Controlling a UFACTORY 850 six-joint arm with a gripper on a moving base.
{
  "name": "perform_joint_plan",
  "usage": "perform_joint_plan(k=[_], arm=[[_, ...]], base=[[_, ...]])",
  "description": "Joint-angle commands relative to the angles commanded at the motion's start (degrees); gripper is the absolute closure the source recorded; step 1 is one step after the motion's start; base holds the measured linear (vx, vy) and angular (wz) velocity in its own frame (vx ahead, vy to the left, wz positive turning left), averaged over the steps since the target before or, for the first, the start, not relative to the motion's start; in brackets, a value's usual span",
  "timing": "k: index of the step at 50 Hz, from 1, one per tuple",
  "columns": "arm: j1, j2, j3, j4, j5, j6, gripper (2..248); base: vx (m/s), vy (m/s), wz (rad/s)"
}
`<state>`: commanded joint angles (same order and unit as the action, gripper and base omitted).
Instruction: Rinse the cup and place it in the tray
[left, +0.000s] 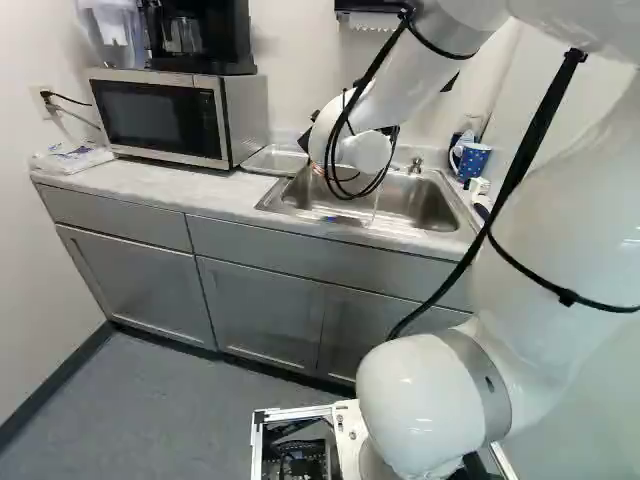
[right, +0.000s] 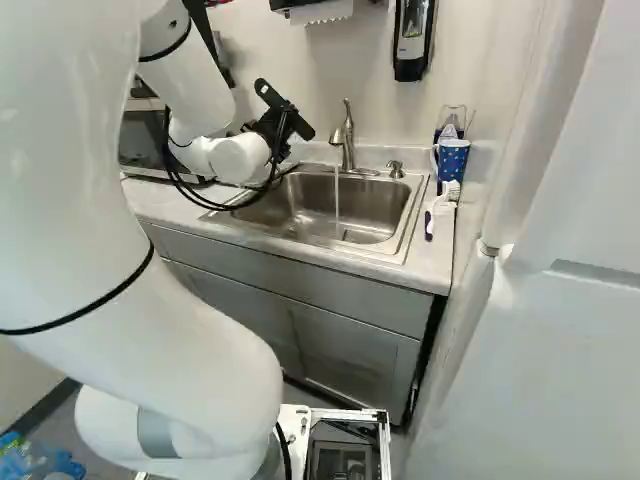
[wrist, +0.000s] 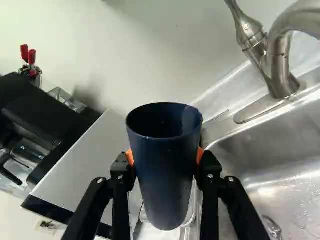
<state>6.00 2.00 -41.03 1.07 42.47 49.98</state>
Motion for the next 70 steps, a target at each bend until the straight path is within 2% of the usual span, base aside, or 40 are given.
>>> perform_joint_plan(k=[70], arm=[[0.0,0.0,0.0,0.0,0.0,42.16,124]], base=[[0.0,0.0,0.0]])
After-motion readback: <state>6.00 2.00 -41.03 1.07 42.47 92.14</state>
